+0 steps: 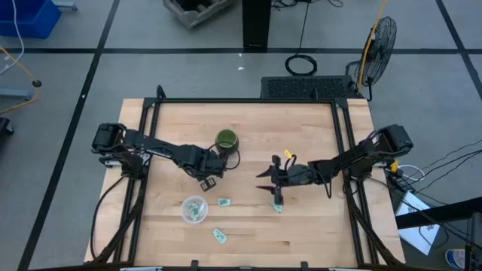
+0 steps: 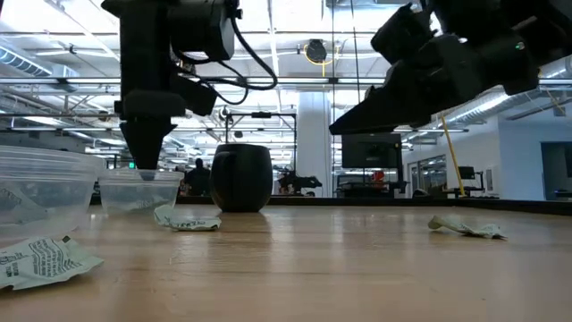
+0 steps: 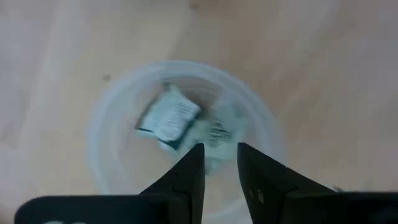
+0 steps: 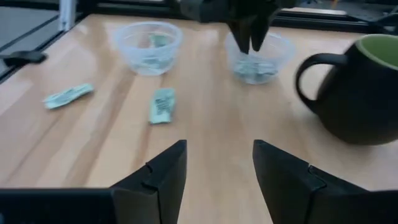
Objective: Pick and place Stevia / Truvia into bins
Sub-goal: Put the green stevia packet into the top transparent container
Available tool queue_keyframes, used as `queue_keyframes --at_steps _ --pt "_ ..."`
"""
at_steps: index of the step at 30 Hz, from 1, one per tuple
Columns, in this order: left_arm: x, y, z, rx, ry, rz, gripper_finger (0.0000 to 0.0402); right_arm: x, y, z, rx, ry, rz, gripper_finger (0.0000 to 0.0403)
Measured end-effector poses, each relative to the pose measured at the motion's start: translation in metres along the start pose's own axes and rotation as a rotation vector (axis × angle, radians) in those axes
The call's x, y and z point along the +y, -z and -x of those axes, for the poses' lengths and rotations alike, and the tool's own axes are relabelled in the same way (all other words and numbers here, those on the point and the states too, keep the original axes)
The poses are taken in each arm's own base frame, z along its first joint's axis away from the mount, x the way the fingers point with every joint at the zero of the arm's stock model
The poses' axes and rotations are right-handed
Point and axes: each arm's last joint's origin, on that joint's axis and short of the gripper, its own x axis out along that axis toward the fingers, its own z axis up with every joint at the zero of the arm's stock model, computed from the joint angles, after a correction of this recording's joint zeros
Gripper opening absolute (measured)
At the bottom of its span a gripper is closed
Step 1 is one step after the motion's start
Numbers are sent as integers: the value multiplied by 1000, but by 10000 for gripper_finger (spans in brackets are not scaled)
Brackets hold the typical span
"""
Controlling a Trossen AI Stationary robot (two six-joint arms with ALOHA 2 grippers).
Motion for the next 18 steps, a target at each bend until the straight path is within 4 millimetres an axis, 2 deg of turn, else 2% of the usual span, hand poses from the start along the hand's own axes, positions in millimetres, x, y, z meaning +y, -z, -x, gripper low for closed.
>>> queue_keyframes --at_steps 4,8,13,18 --pt "-4 -6 10 -13 48 -4 102 14 1 3 -2 -46 17 180" --pt "-9 -18 29 -86 85 -28 102 25 -3 4 -13 -80 17 180" --pt "-18 -31 56 -196 139 -68 102 29 -19 -1 -22 -84 -76 180" --pt "-28 -32 72 -230 205 -94 102 29 -14 -1 45 -78 -125 180"
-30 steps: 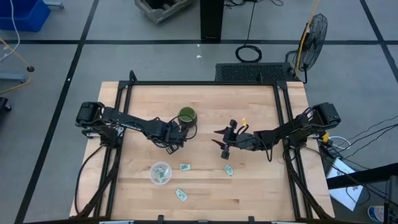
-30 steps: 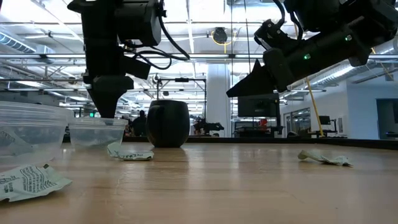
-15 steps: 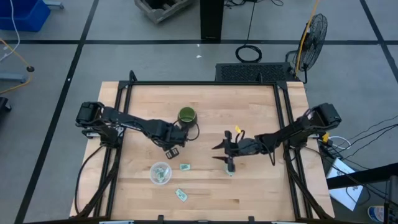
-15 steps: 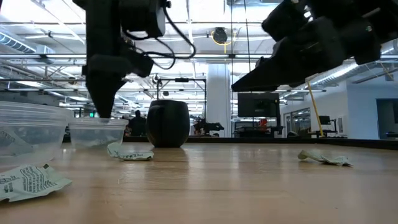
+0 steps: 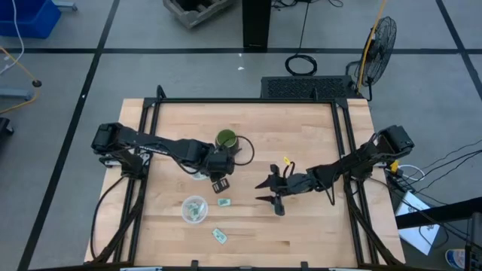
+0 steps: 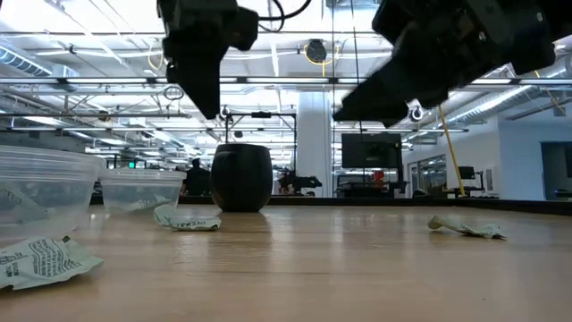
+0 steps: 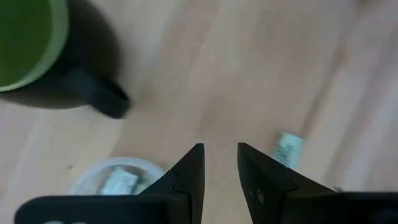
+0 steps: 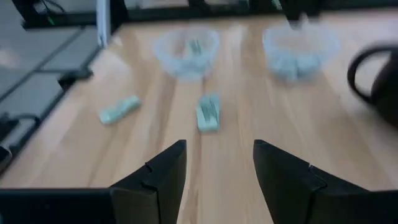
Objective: Pick and place Stevia / Truvia into bins
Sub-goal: Put the green stevia packet into the top transparent container
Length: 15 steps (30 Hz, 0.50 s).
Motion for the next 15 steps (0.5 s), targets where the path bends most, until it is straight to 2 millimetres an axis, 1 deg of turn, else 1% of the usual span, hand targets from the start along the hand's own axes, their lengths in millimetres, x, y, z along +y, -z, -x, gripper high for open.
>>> queue_keyframes --at_steps 3,6,9,12,15 --pt "-9 4 -2 13 63 -46 102 -2 7 0 71 16 -8 180" --pt "-18 12 -7 36 142 -46 102 -3 11 1 115 31 -13 180" --pt "-27 20 -14 67 214 10 102 -3 12 1 115 31 -13 180" --pt "-33 29 -22 70 219 70 102 -3 12 1 115 31 -13 180" --pt "-33 36 -29 93 207 166 102 -3 12 1 121 30 -11 180"
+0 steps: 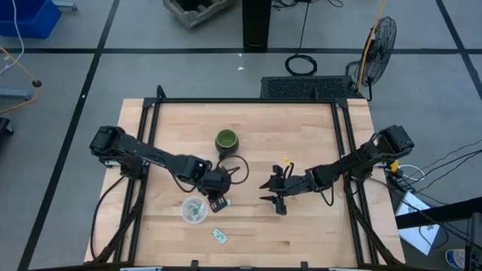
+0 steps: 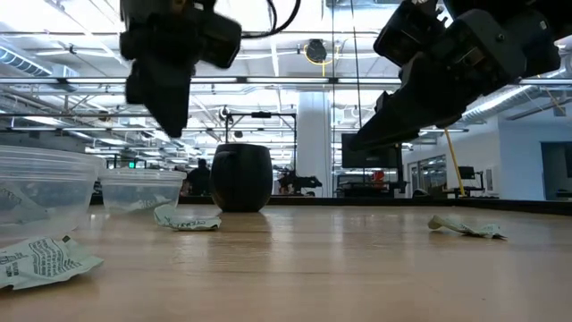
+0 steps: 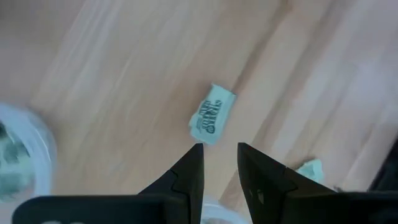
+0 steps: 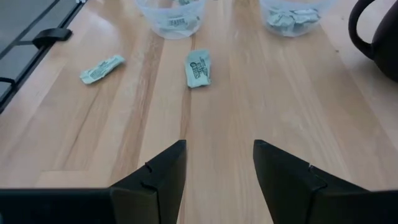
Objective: Pick and place Stevia / Truvia into bins
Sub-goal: Put the green stevia packet into the top transparent container
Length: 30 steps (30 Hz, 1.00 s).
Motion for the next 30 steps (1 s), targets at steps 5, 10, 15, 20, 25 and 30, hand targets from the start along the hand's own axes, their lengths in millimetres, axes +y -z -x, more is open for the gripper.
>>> queue_keyframes --at_steps 5,10,15,20,25,30 --pt "9 7 -15 5 -5 75 102 0 0 0 0 0 2 180" --pt "20 11 -26 16 -21 86 102 0 0 0 0 -1 13 180" --pt "25 11 -38 -36 43 86 102 -1 0 0 -1 1 53 180" --pt "30 17 -49 -24 119 88 102 -1 0 0 -1 2 62 180" --pt "35 22 -53 9 101 115 102 -1 0 0 -1 3 81 180" --pt "32 19 -52 -14 134 135 102 -1 0 0 -2 4 103 180"
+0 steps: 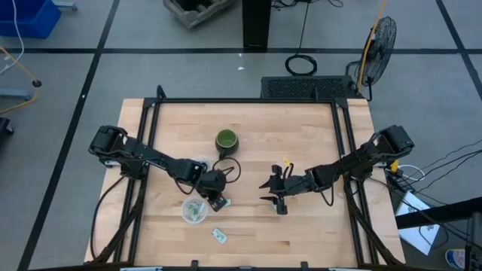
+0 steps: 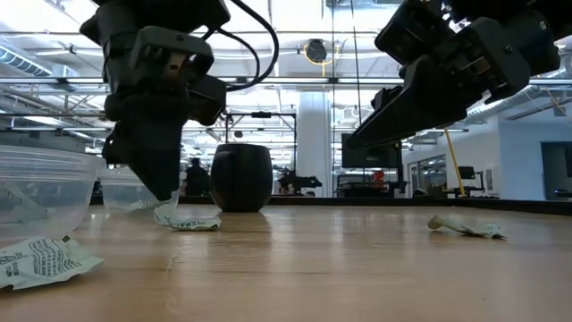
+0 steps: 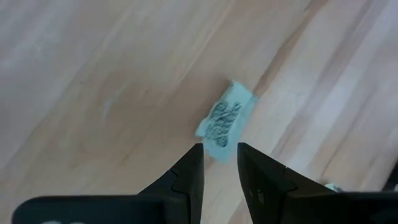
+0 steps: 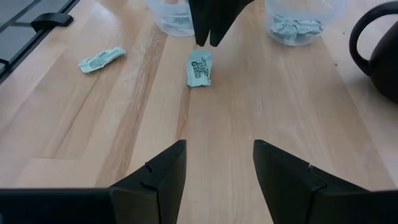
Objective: Pick and place Stevia / Truvia into bins
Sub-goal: Put the green stevia packet into the top transparent container
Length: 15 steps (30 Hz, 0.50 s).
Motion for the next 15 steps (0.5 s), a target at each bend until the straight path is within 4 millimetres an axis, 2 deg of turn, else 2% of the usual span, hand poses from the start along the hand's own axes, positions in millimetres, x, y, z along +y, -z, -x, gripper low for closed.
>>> queue_keyframes --at_steps 5,15 --pt "-2 1 -1 0 5 19 102 0 -2 0 -21 -2 22 180" --pt "4 3 -19 74 -18 88 102 0 -2 0 -21 -1 23 180"
